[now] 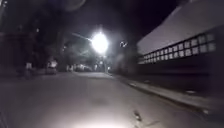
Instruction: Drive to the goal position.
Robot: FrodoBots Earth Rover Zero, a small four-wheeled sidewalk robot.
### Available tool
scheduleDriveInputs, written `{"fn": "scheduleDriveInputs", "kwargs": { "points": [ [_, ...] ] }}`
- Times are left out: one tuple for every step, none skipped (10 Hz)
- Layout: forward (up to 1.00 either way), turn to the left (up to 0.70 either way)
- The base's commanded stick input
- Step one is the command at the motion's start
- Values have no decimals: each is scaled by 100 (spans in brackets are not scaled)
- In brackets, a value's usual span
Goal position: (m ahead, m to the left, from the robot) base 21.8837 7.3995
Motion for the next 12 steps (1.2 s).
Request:
{"fn": "scheduleDriveInputs", "kwargs": {
  "points": [
    [50, 0],
    [50, 0],
    [50, 0],
    [50, 0],
    [50, 0],
    [50, 0],
    [50, 0],
    [50, 0],
    [50, 0],
    [50, 0],
    [50, 0],
    [50, 0]
  ]
}}
